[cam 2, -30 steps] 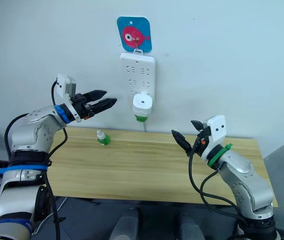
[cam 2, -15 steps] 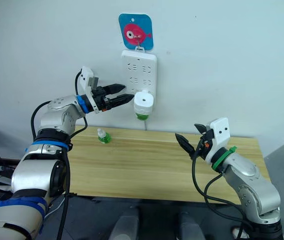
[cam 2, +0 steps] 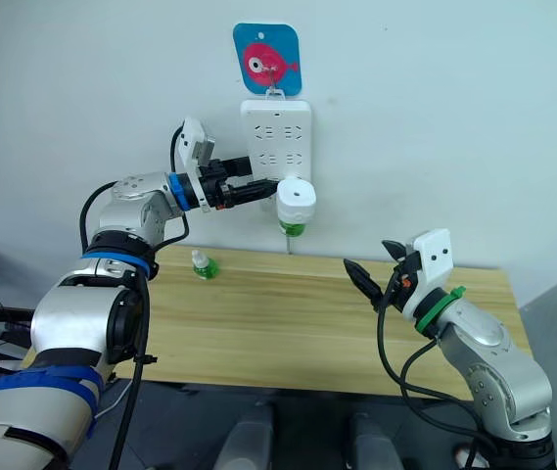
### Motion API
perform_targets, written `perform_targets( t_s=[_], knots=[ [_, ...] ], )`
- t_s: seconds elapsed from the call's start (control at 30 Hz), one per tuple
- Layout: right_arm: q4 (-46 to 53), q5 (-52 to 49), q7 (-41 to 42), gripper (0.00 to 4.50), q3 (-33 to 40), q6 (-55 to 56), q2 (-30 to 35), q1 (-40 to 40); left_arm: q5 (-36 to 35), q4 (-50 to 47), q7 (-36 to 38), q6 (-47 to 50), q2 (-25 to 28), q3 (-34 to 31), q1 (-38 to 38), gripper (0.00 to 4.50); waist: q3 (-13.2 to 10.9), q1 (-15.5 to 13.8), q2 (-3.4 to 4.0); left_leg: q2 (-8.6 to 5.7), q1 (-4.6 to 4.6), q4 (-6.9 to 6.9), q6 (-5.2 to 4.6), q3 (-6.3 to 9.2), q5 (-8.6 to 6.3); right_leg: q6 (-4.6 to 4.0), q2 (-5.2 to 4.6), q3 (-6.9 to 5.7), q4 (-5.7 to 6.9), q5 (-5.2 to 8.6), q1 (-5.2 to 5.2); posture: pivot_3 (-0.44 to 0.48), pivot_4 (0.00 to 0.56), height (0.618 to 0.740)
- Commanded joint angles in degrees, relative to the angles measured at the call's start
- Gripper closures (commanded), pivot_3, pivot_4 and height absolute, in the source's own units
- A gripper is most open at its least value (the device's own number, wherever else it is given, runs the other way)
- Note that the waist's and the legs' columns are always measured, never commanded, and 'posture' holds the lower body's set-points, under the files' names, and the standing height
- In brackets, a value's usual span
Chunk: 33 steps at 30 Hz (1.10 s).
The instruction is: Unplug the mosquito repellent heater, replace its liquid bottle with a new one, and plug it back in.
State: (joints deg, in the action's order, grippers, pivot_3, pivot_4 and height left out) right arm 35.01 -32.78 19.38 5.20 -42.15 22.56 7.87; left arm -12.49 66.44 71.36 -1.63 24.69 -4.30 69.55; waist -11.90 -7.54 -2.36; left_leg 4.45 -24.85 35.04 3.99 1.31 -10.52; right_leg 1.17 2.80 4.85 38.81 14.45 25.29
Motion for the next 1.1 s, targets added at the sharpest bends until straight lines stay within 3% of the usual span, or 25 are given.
perform_targets(
  t_s=[0.03,0.13,0.2,0.43,0.57,0.83,1.1],
  knots=[
    [2.82,-1.22,-0.61,0.0,1.03,-0.11,0.12,0.5,0.37,-0.11,1.96,-0.25,-0.18,-0.51,1.81,0.91,-0.03,0.11,0.02,0.0,0.0,0.0,0.0,0.02,0.0,-0.04,0.0,-0.03,0.03,0.03,0.01,0.3,0.229,0.74],
    [3.12,-1.74,-1.2,0.0,1.13,-0.79,-0.08,1.05,0.38,-0.62,4.03,0.75,-0.17,-0.32,1.61,0.91,-0.08,0.16,0.04,0.01,0.0,-0.02,0.0,0.1,0.0,-0.09,0.01,-0.13,0.07,0.08,0.01,0.3,0.228,0.74],
    [3.56,-2.43,-1.91,0.0,1.23,-1.58,-0.63,1.52,0.57,-1.12,5.17,0.67,-0.16,-0.07,0.93,1.26,-0.13,0.17,0.05,0.01,0.0,-0.03,0.0,0.15,0.0,-0.11,0.01,-0.19,0.08,0.1,0.0,0.299,0.229,0.74],
    [7.5,-6.18,-7.66,0.0,-1.09,-6.74,-4.94,4.57,0.31,-0.58,3.63,0.72,-0.91,-1.23,0.82,3.18,-0.27,0.22,0.06,0.02,0.0,-0.03,0.0,0.22,0.0,-0.11,0.01,-0.26,0.09,0.11,-0.03,0.296,0.233,0.74],
    [8.33,-7.9,-12.17,0.0,-2.18,-9.33,-9.02,7.52,0.35,-0.37,3.22,0.89,-1.42,-1.61,1.0,3.2,-0.38,0.22,0.09,0.03,0.0,0.0,0.0,0.33,0.01,-0.12,0.01,-0.37,0.15,0.12,-0.05,0.29,0.236,0.74],
    [3.33,0.58,-21.8,0.0,-7.99,-10.92,-13.72,15.37,0.77,-0.17,2.3,0.66,-2.03,-1.73,1.28,3.2,-0.5,0.24,0.15,0.03,-0.02,0.03,-0.01,0.55,0.03,-0.19,0.0,-0.62,0.16,0.15,-0.14,0.28,0.235,0.74],
    [-2.19,6.14,-23.03,0.0,-10.26,-9.7,-16.89,20.5,0.87,-0.25,2.15,0.62,-2.27,-1.85,1.45,3.2,-0.53,0.19,0.19,0.03,-0.05,0.03,-0.05,0.72,0.06,-0.22,0.0,-0.78,0.18,0.17,-0.18,0.278,0.237,0.74]
  ],
)
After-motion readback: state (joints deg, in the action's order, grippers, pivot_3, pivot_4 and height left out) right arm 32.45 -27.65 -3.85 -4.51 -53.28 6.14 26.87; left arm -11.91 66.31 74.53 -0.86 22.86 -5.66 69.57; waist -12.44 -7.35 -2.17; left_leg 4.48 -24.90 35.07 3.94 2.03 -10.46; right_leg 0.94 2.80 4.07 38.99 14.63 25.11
